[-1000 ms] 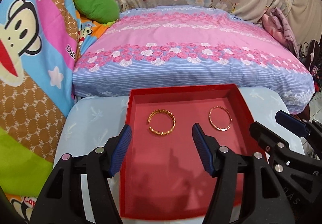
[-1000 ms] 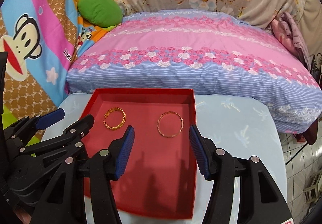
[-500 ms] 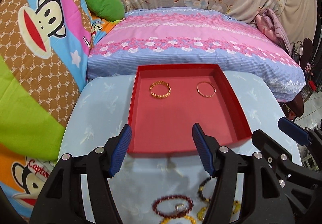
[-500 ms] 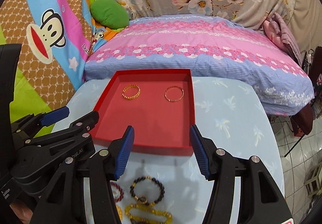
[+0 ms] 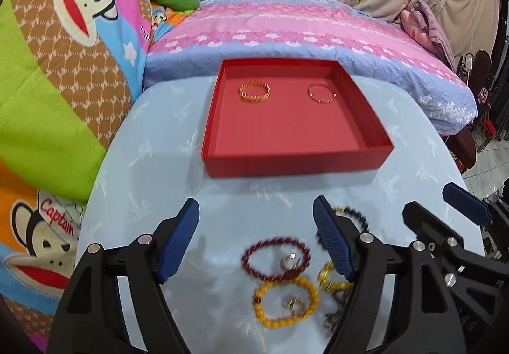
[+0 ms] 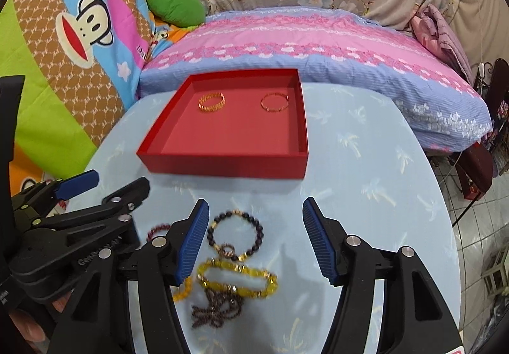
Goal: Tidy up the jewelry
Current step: 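Withdraw both open tools from the box back toward the bracelets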
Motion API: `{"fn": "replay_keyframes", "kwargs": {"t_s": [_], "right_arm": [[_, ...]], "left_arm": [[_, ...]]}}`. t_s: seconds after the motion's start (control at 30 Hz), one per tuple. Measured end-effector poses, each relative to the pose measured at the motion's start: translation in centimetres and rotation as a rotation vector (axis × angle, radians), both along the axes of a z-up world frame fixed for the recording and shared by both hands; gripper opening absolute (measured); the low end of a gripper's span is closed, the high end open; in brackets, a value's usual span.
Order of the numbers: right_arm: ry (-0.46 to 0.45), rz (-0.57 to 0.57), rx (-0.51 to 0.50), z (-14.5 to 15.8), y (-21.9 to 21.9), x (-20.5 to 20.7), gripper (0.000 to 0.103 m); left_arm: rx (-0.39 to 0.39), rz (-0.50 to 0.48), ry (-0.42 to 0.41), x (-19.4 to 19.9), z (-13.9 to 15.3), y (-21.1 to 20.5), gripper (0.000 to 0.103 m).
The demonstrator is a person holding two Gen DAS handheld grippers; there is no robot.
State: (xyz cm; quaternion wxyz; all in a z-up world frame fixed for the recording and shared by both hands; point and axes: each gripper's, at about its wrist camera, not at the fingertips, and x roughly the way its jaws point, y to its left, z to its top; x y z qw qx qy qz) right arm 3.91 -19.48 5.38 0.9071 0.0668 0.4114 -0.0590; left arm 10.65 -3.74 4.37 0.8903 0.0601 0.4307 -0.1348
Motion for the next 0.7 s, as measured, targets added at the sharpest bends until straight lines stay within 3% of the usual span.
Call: {"fn": "replay_keyframes", "kwargs": {"t_s": [0.33,0.7], "right_arm": [[0.129,-0.002,0.041,-5.7,0.1,-2.8,0.06],[0.156,0.006,0.025,-7.6,0.4,-4.4,0.06]], "left_arm": [[0.002,0.059,0.111,-2.8,-5.3,4.1,0.07],[0.015,0.079,0.136,-5.1,-7.5,6.5,0.07]]}}
